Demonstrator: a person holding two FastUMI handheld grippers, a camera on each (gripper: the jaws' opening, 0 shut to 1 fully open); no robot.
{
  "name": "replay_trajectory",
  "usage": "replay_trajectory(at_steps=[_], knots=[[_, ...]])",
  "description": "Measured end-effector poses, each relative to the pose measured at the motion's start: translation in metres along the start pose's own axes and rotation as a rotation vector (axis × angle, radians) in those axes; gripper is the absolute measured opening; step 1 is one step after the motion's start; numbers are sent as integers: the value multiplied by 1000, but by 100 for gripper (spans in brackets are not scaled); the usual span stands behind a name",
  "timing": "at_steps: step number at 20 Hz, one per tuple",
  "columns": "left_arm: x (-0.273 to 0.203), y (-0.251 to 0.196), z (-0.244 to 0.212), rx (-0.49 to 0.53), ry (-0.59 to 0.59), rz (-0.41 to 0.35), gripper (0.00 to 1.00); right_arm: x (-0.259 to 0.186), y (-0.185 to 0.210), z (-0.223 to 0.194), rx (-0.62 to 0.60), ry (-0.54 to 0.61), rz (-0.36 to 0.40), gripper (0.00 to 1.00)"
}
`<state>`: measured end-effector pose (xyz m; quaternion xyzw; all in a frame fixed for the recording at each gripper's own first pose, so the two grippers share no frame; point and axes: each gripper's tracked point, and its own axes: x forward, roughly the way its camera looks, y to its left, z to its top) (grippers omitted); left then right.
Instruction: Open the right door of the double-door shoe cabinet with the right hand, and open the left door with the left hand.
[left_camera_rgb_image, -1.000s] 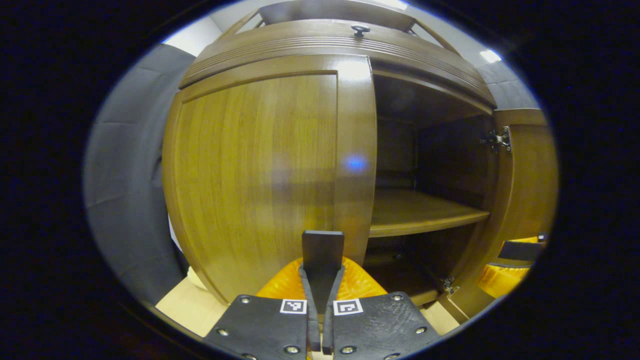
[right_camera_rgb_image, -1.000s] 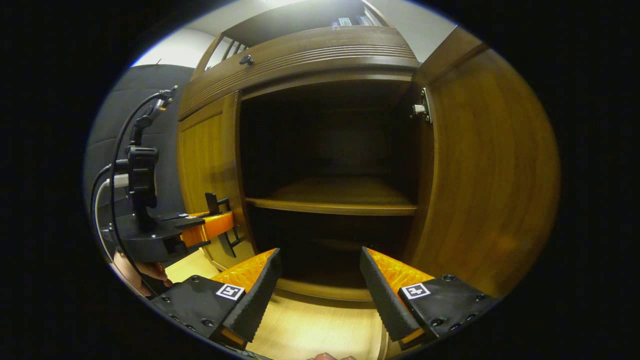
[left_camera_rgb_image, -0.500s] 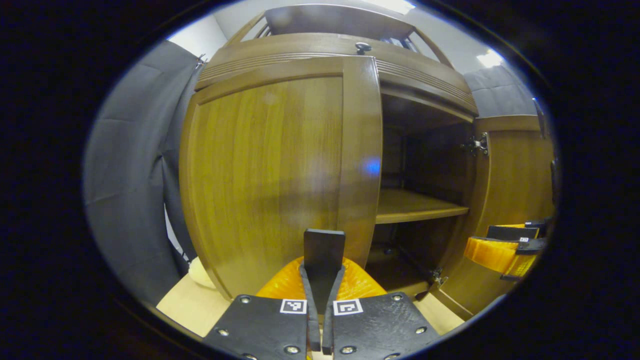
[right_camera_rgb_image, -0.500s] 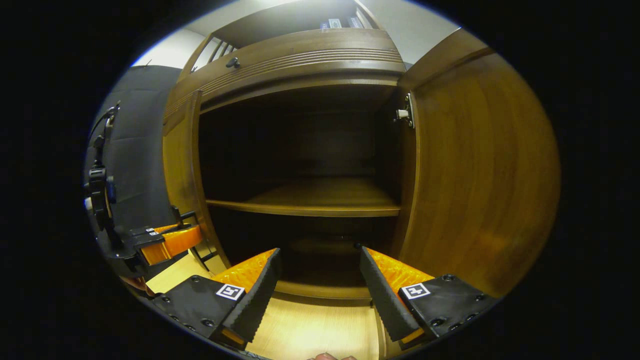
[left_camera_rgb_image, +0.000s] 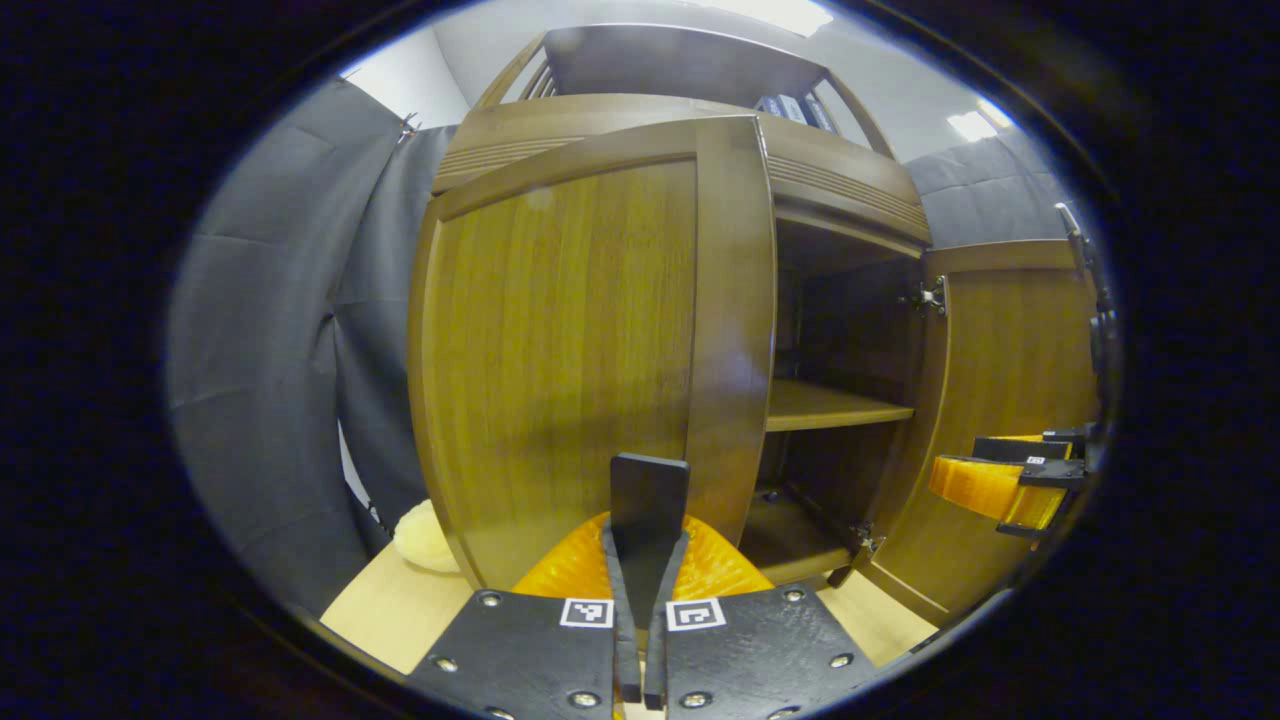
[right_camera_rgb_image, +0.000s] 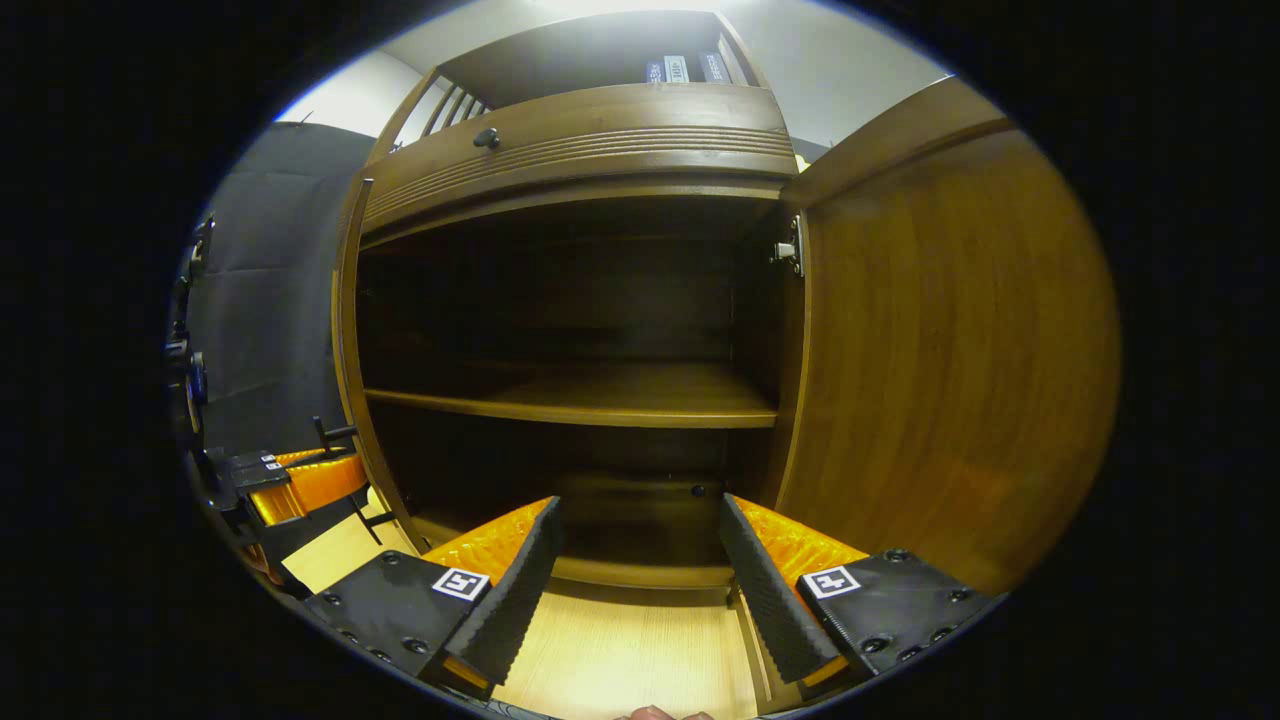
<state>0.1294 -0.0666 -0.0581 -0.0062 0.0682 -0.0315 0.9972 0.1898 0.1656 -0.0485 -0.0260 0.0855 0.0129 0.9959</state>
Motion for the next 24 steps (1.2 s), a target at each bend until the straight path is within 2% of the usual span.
replay_trajectory(at_steps=[2,3,4,10,17,21,22,24], knots=[[-7,3,-5,4,-3,-2,5,-6,2,-3,-3,5,-7,94],[-10,5,-5,3,-6,-1,5,-7,2,-4,-5,7,-12,98],[-9,6,-4,2,-9,-2,5,-10,3,-5,-5,5,-16,94],[-26,21,-10,7,-19,2,5,-14,13,0,-7,-6,-13,94],[-60,56,-4,3,-39,94,4,-15,33,-8,-32,9,7,94],[-73,66,-2,-1,-40,102,4,-16,46,-11,-42,13,33,94],[-76,70,-3,8,-46,111,3,-18,47,-8,-40,2,32,98],[-81,88,-4,12,-56,122,2,-20,51,-8,-35,-11,32,94]])
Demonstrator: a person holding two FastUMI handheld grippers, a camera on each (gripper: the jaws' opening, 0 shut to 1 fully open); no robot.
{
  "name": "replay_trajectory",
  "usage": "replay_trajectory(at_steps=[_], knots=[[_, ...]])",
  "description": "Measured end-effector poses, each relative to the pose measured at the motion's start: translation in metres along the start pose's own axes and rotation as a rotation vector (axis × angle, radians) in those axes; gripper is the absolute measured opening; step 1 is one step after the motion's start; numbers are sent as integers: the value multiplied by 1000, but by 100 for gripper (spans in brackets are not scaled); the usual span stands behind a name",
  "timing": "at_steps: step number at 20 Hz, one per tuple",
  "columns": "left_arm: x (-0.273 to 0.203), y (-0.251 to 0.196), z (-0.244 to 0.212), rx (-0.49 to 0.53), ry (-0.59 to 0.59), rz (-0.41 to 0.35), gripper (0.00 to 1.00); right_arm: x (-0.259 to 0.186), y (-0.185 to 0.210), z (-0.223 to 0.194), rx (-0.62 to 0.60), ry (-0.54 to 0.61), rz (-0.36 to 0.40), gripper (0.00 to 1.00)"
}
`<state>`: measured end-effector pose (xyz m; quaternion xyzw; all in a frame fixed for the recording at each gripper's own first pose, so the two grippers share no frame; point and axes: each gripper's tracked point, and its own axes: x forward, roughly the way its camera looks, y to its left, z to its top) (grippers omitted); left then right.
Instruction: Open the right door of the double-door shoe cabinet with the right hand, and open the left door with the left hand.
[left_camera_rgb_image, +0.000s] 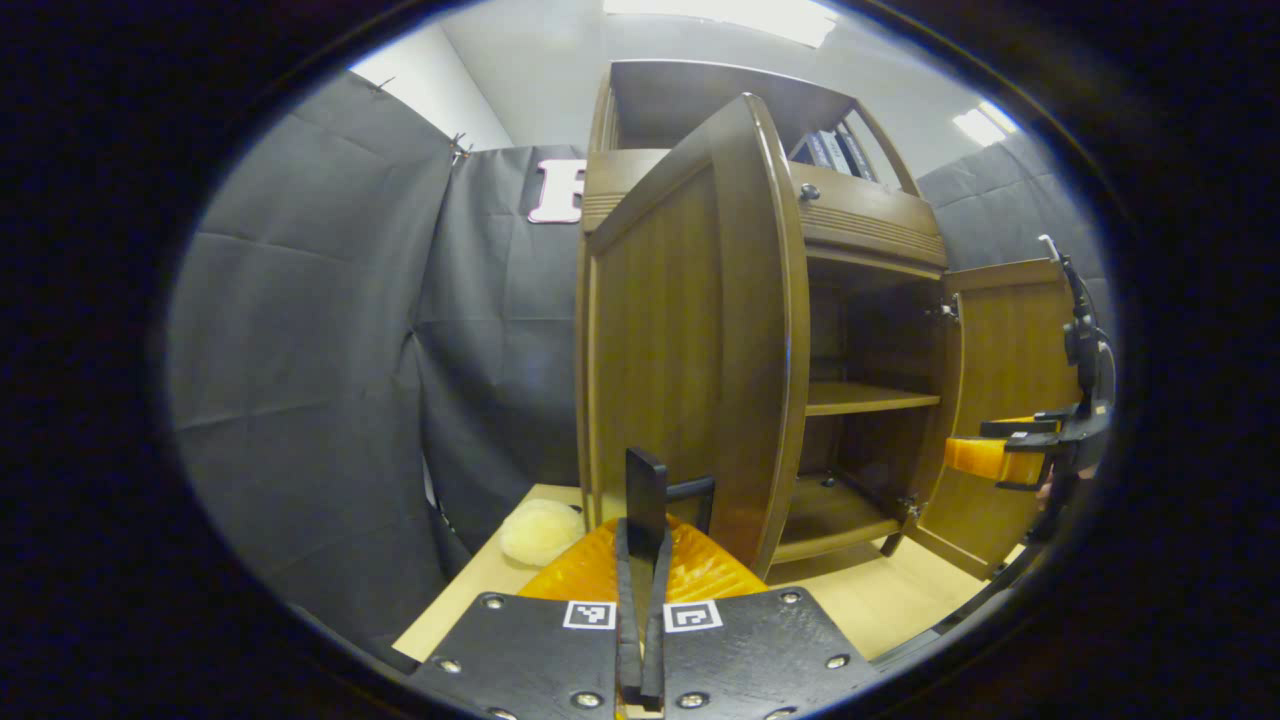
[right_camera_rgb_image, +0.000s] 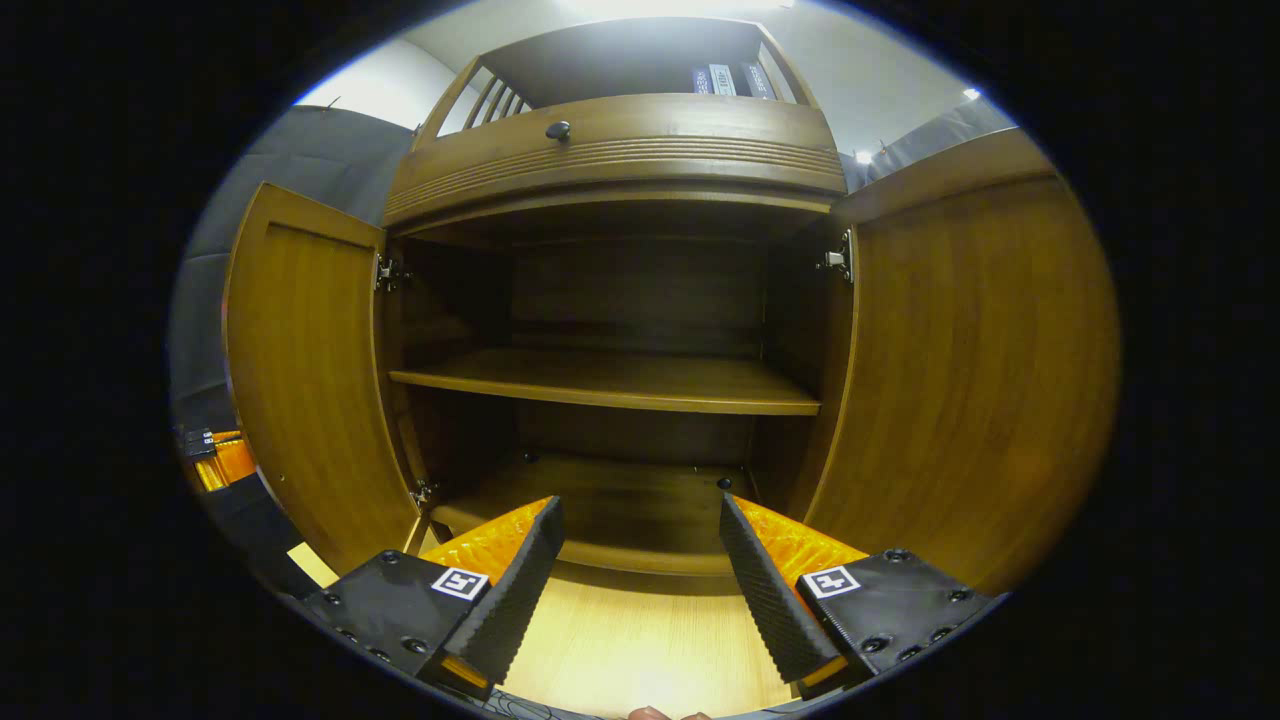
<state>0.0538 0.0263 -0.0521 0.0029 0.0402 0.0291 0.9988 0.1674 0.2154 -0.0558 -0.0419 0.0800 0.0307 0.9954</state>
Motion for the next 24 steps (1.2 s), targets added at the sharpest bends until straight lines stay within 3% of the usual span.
replay_trajectory(at_steps=[13,17,24], knots=[[-3,116,-2,2,-35,-105,2,-15,-5,-3,-32,24,-36,94],[-12,114,-10,41,-18,-166,2,-17,-4,4,-50,29,-42,94],[-32,125,3,38,-46,-113,2,-16,-6,13,-32,28,-56,97]])
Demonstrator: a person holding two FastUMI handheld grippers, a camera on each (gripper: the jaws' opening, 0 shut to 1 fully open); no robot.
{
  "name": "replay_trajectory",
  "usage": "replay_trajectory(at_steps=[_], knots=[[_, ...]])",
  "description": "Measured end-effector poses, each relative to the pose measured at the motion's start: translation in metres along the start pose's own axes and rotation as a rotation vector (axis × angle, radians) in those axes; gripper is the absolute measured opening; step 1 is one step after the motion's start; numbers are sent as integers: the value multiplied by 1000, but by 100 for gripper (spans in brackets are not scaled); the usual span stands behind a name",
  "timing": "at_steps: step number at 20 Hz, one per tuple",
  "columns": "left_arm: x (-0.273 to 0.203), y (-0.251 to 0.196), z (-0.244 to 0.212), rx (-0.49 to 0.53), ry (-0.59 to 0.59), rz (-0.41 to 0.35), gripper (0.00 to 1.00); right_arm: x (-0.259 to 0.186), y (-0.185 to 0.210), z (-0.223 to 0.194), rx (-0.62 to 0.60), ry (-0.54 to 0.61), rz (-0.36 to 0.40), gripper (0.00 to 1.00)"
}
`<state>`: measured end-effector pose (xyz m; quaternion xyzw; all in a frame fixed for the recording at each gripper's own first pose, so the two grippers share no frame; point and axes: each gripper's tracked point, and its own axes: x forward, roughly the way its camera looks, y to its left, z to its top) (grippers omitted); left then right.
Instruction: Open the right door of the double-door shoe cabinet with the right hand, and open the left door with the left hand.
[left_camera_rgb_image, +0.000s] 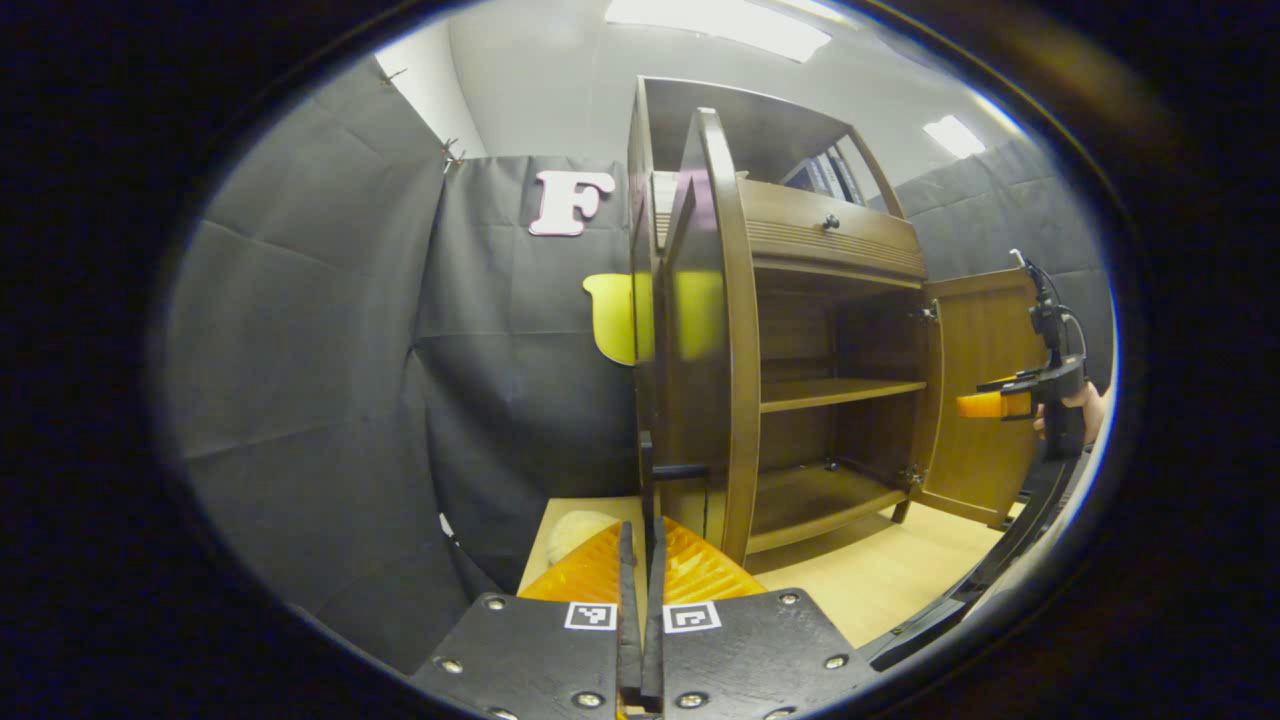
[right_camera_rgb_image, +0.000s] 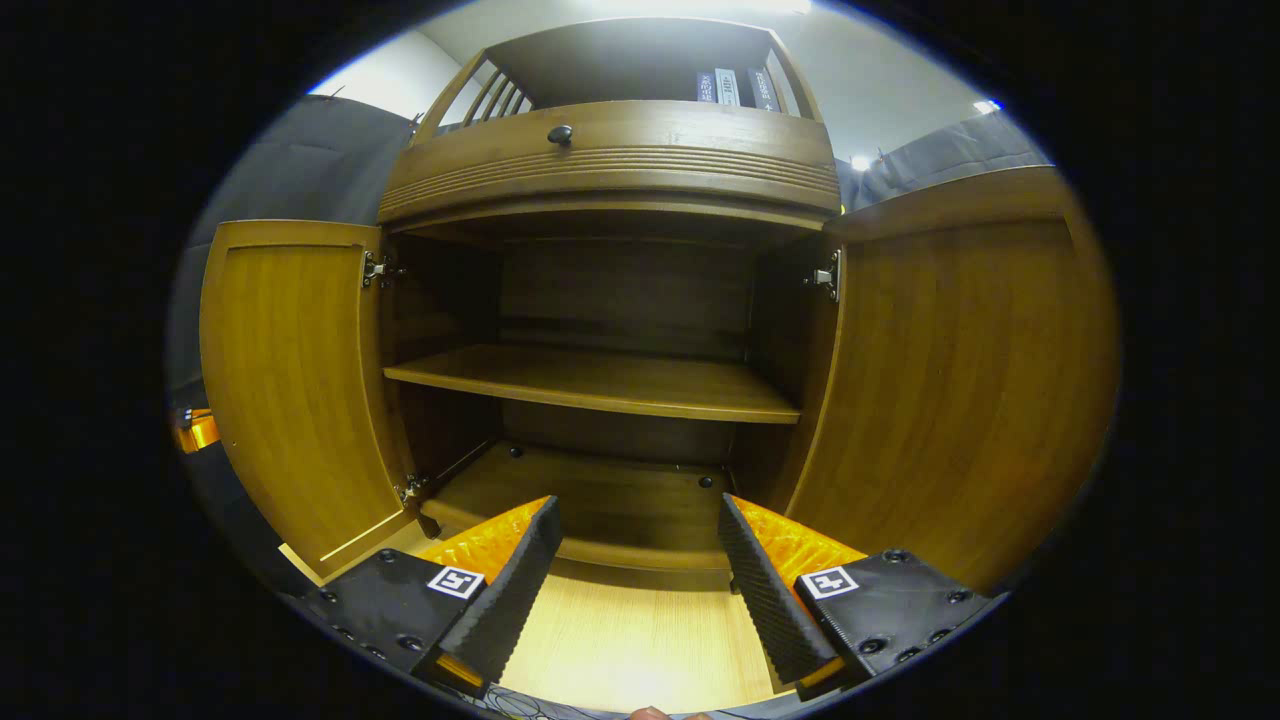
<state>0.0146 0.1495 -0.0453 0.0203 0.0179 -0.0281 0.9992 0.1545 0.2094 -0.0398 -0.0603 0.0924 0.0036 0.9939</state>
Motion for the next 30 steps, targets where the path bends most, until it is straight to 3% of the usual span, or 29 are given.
replay_trajectory(at_steps=[7,12,15,21,26,30], knots=[[-62,-20,41,-36,-41,122,2,-1,-14,3,-19,-9,1,97],[-74,-98,101,-89,-105,54,3,-21,-24,7,-7,-15,36,97],[-67,-144,123,-103,-133,30,34,-36,-30,1,10,2,62,98],[-37,-213,120,-168,-104,71,94,-70,-38,7,64,6,145,98],[-25,-236,101,-181,-41,151,94,-103,-26,9,34,-49,261,96],[-26,-247,87,-105,-10,203,94,-122,-31,-22,2,-29,290,96]])
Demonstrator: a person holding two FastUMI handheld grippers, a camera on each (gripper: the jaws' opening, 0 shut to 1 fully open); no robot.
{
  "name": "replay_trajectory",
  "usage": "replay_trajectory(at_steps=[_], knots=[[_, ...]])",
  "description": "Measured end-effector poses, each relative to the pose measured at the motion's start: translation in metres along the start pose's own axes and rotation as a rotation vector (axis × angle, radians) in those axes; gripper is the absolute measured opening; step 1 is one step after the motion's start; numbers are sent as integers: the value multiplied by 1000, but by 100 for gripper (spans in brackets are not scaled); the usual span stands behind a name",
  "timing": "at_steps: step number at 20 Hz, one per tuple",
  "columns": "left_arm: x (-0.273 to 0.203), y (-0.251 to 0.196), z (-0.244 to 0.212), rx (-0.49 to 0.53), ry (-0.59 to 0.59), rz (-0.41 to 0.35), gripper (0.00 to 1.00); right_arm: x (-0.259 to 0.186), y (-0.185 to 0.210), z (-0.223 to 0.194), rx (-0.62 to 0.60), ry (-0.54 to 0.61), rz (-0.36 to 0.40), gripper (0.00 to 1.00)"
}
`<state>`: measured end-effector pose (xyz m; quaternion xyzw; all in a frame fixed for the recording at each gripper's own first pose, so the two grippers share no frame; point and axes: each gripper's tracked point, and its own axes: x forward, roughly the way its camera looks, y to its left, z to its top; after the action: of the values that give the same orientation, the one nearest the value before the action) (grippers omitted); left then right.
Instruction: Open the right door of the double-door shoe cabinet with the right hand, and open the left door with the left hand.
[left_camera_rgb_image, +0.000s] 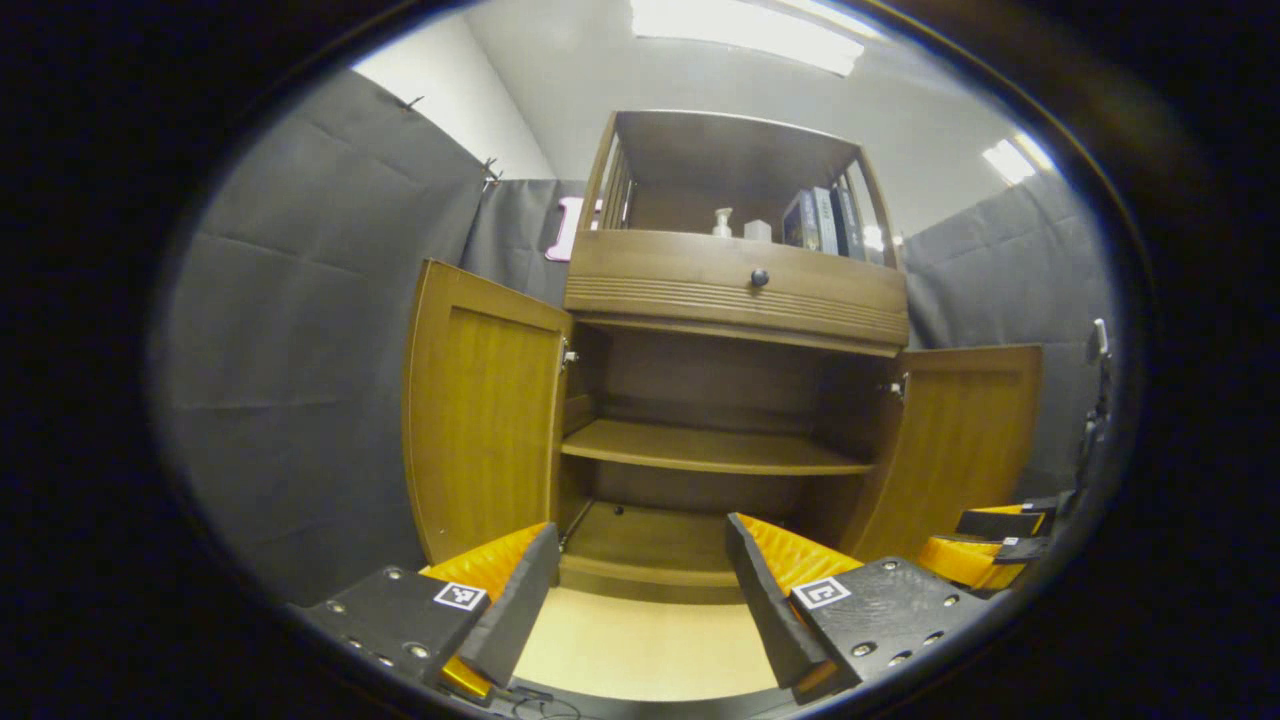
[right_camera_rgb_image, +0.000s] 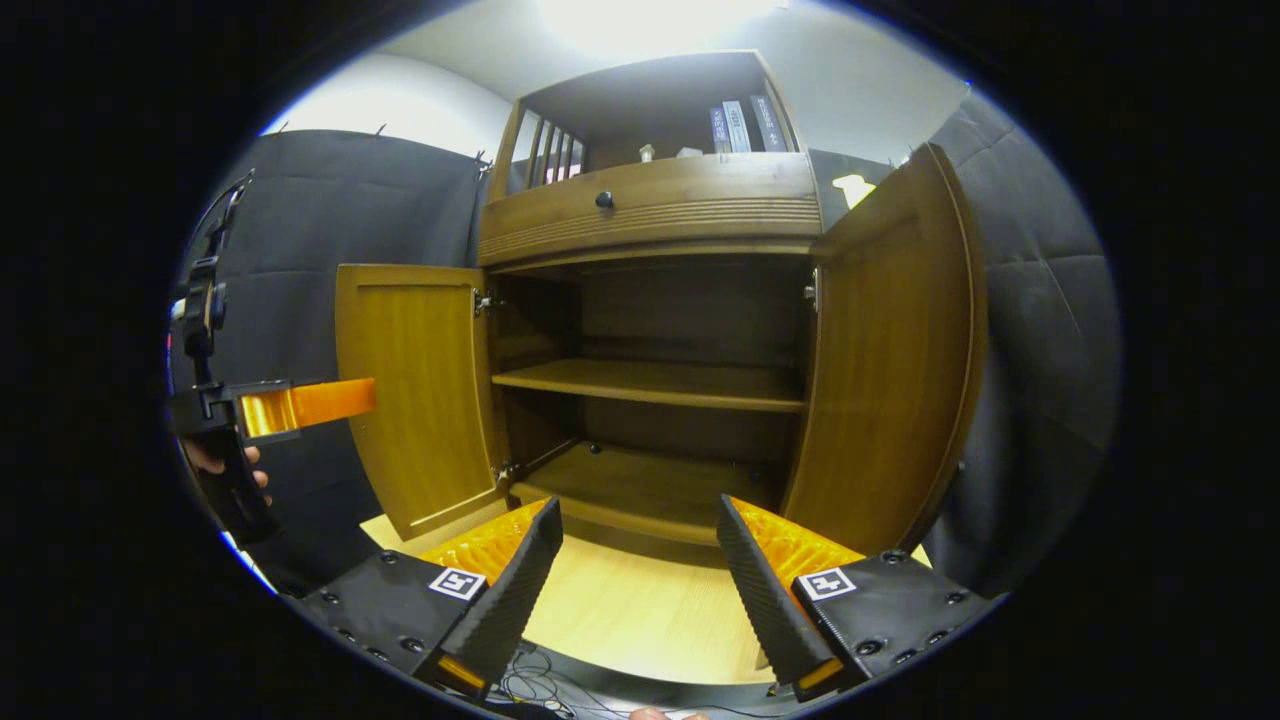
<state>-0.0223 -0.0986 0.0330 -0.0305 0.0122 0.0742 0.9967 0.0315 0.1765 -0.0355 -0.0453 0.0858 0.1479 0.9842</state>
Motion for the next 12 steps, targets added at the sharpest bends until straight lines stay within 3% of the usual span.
replay_trajectory(at_steps=[4,8,12], knots=[[4,-5,-8,5,7,-8,95,-15,-25,15,12,-57,-46,99],[3,-7,-10,-36,-17,4,95,-17,-23,12,-1,-59,-32,96],[7,-7,-11,0,-10,-1,95,-20,-23,11,10,-63,-16,97]])
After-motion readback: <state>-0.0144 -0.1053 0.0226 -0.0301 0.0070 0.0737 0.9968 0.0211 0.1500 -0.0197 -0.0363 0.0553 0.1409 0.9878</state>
